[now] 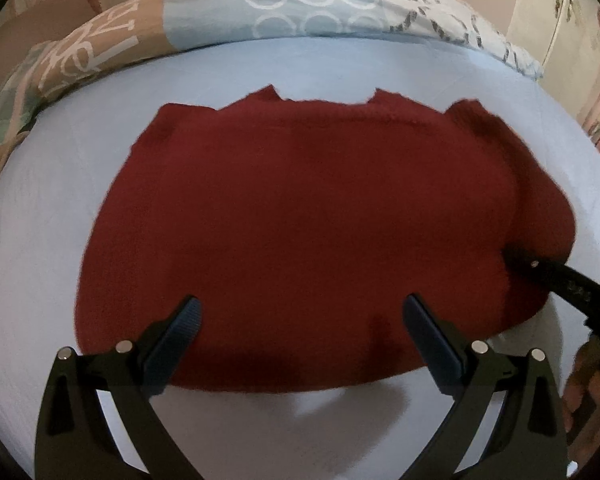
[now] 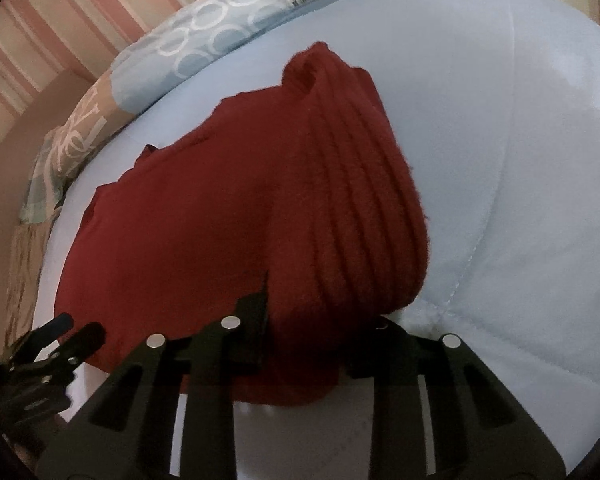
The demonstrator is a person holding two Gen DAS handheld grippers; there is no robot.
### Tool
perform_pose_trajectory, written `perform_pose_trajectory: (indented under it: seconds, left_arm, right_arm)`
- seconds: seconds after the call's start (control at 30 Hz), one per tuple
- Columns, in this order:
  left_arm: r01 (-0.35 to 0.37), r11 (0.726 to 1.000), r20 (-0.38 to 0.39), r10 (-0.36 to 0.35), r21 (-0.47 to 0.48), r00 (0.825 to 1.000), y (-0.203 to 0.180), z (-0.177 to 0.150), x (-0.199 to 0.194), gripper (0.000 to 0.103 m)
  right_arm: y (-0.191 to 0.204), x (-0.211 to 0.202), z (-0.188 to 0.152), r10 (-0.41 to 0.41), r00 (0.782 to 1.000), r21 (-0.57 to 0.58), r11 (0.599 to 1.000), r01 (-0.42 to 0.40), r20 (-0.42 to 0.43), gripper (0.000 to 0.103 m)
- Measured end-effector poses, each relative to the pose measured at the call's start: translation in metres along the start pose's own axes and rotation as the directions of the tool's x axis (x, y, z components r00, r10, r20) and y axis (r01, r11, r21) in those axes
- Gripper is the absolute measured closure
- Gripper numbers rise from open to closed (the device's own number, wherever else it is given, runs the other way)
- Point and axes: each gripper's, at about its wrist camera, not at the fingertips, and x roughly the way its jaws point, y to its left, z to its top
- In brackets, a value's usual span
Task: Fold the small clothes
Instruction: 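Lift the held side with the right gripper and fold it across the sweater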
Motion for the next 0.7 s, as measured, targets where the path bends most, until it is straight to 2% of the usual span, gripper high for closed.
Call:
perform_pose_trajectory:
  seconds: [0.37,0.7]
  left_arm:
    - [-0.055,0.998,-0.038,0.056,0.023,0.998,-0.026,0.001,0.035,0.002]
    - [-0.051,0.998,-0.026,0.052,0.024,0.998,-0.025,-0.004,0.042,0.001]
  right_arm:
    - [0.010,-0.006,0.000,-0.009,0.999,-0.043,0.999,0.011,0.032,0.077]
    - [0.023,-0.012,0.000,-0.013,0.997,-0.064,0.998,0.017,0.070,0.078]
